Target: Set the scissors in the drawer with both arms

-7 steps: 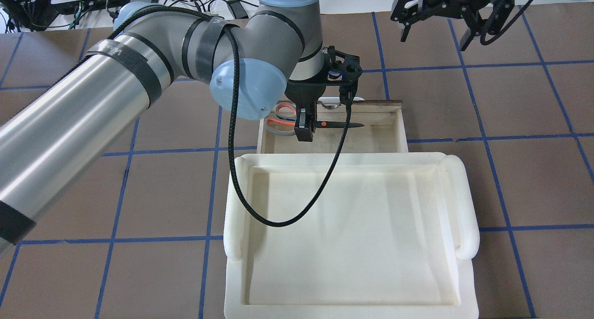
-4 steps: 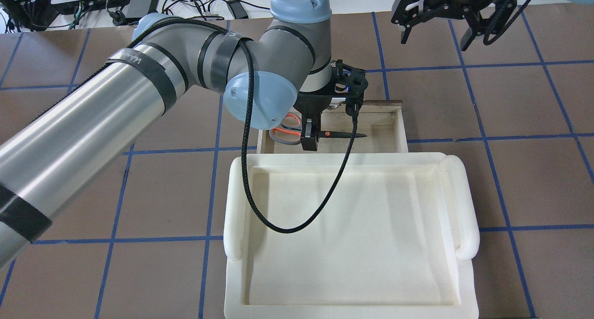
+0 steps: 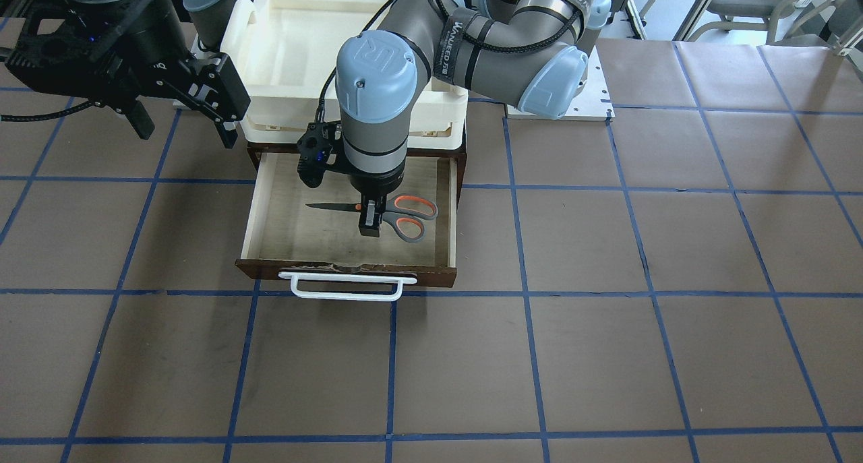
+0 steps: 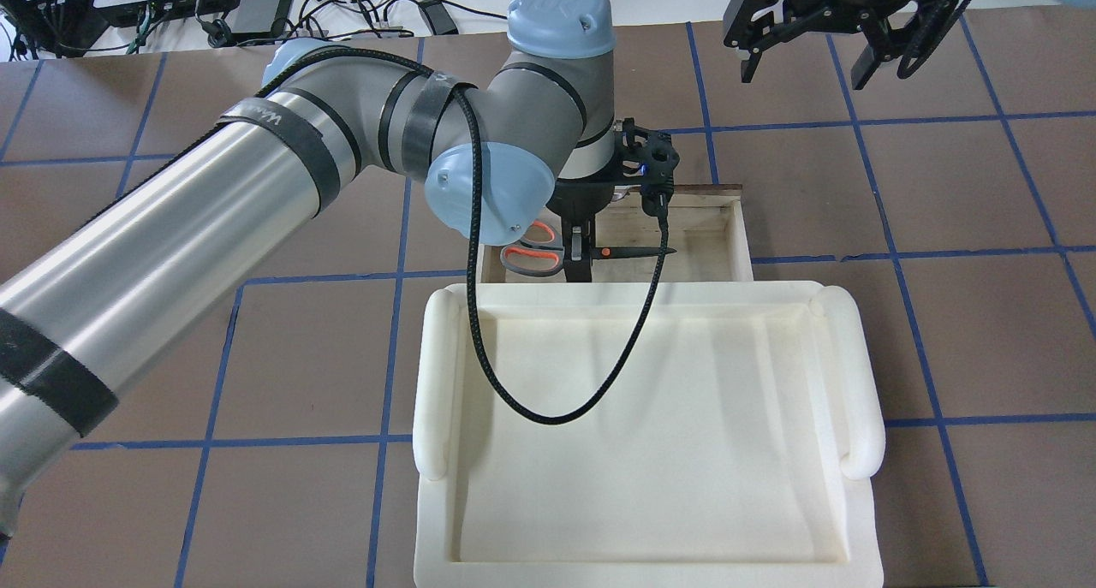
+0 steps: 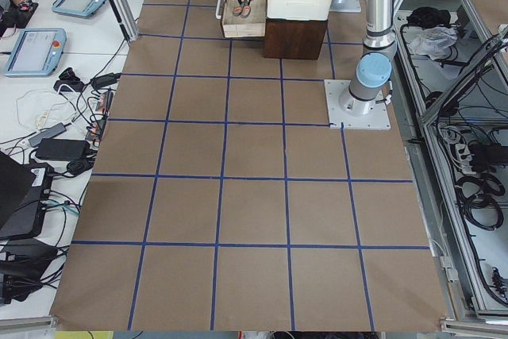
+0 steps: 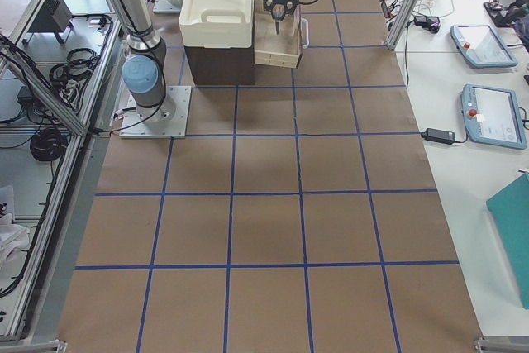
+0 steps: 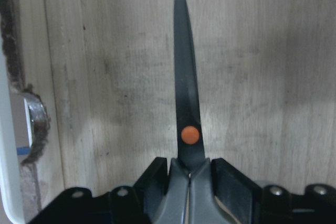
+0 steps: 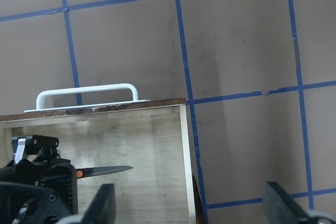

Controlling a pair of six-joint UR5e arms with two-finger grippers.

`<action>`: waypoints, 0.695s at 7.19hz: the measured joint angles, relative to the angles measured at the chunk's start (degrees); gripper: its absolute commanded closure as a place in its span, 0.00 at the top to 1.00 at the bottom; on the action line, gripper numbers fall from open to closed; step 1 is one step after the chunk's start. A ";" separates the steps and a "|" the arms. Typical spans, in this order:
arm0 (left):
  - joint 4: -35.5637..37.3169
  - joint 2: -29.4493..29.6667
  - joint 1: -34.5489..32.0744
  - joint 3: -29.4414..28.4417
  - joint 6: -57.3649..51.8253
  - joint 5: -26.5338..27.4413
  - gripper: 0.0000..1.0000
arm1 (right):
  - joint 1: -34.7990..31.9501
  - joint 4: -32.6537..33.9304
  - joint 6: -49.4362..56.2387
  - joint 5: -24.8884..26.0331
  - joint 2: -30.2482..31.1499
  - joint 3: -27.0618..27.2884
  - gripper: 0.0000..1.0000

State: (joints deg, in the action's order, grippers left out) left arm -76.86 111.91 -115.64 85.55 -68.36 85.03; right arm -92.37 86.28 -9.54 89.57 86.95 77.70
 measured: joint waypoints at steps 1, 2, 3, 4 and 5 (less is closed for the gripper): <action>0.11 0.31 -0.10 0.08 0.30 -0.07 0.00 | 0.00 -0.05 0.03 0.22 0.01 0.00 1.00; 0.15 0.55 -0.28 0.17 0.51 -0.15 0.05 | 0.00 0.08 0.05 0.40 -0.01 0.03 1.00; 0.17 0.63 -0.46 0.54 0.44 -0.17 0.08 | 0.00 0.20 0.07 0.47 -0.02 0.06 1.00; 0.28 0.62 -0.58 1.29 0.17 -0.15 0.11 | 0.00 0.24 0.11 0.48 -0.01 0.07 1.00; 0.58 0.59 -0.64 2.03 0.09 -0.14 0.11 | 0.00 0.25 0.13 0.40 0.05 0.08 1.00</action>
State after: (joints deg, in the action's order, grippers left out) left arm -76.29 112.50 -116.28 87.58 -68.27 84.89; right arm -92.37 86.53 -9.42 89.97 87.00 77.78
